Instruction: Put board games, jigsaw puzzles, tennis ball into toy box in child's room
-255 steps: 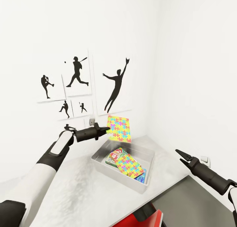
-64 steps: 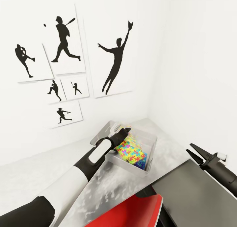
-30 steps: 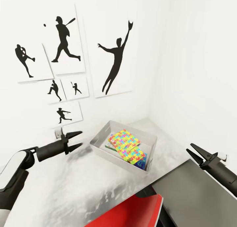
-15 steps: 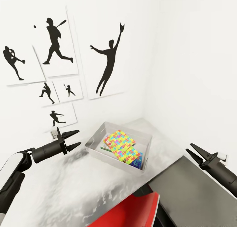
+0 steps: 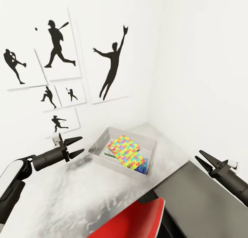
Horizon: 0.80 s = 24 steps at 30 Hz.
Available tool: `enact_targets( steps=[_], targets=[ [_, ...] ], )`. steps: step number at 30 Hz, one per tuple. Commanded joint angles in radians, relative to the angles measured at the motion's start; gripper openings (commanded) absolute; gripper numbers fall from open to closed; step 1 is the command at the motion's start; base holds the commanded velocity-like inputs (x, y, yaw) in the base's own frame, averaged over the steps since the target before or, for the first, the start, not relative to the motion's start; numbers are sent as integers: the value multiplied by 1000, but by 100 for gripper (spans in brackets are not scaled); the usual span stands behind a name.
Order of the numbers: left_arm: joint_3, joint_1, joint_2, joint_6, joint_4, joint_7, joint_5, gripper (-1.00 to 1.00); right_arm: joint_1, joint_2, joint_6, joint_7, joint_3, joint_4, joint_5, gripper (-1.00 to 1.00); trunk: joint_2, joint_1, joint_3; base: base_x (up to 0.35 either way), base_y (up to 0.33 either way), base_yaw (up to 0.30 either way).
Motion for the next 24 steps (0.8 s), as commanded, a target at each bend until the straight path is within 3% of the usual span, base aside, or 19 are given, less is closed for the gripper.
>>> enact_targets(
  steps=[1,9,18,19,21,24],
  targets=[
    [0,-1,1,4,0,-6,-5,100,-1,0,4,4,-1,0,3,100,-2,0,-1,-234,17,-151],
    [0,-1,1,4,-5,-6,-5,100,-1,1,3,4,-1,4,4,100,-2,0,8,-242,69,-195],
    [-1,-1,6,4,-8,-7,-6,100,-1,0,3,4,-1,5,4,100,-2,0,18,-38,7,-210],
    [-1,-1,15,4,-11,-7,-5,100,-1,0,3,4,-1,5,4,100,-2,0,20,-3,1,-210],
    [-1,0,63,4,-33,-14,-2,100,-1,-2,3,4,-1,7,4,100,-2,0,22,-1,0,-210],
    [1,0,115,4,-41,-46,1,100,-1,-2,4,4,-1,7,4,100,-2,0,25,0,0,-209]
  ],
)
